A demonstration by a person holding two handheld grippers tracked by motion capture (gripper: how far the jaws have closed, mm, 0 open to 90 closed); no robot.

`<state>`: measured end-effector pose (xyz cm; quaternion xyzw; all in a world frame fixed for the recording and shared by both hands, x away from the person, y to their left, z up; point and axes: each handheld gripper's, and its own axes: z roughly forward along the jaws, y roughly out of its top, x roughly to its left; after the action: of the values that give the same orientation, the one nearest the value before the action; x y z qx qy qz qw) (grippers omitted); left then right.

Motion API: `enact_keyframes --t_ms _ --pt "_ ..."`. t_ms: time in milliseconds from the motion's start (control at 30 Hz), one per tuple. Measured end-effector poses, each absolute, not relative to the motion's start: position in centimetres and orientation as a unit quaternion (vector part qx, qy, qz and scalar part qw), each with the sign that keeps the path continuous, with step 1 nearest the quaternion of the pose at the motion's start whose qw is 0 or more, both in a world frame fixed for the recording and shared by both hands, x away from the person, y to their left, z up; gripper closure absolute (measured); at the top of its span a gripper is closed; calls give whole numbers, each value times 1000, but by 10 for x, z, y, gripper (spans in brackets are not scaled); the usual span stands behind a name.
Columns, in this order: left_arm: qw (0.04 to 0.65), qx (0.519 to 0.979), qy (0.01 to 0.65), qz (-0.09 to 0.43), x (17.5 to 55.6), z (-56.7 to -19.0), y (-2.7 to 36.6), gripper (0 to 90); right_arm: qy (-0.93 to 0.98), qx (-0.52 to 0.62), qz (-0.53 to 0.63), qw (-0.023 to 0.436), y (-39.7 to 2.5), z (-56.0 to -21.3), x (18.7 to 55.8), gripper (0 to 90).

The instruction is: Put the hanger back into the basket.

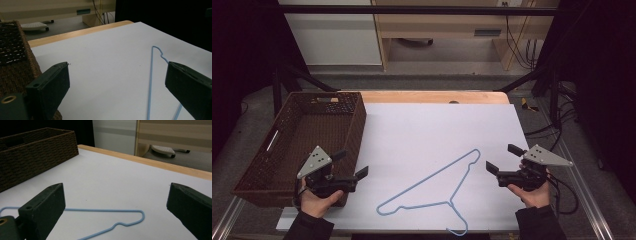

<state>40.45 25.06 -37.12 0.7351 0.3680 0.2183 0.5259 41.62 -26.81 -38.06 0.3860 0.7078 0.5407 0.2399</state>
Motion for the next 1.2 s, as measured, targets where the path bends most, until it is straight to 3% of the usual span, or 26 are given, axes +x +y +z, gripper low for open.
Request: enact_keyframes --t_ms 467,1200 --pt "511 763 341 201 402 -375 225 60 716 385 531 239 -266 -382 416 32" --pt "446 844 271 121 398 -409 156 111 740 372 514 221 -251 -391 419 39"
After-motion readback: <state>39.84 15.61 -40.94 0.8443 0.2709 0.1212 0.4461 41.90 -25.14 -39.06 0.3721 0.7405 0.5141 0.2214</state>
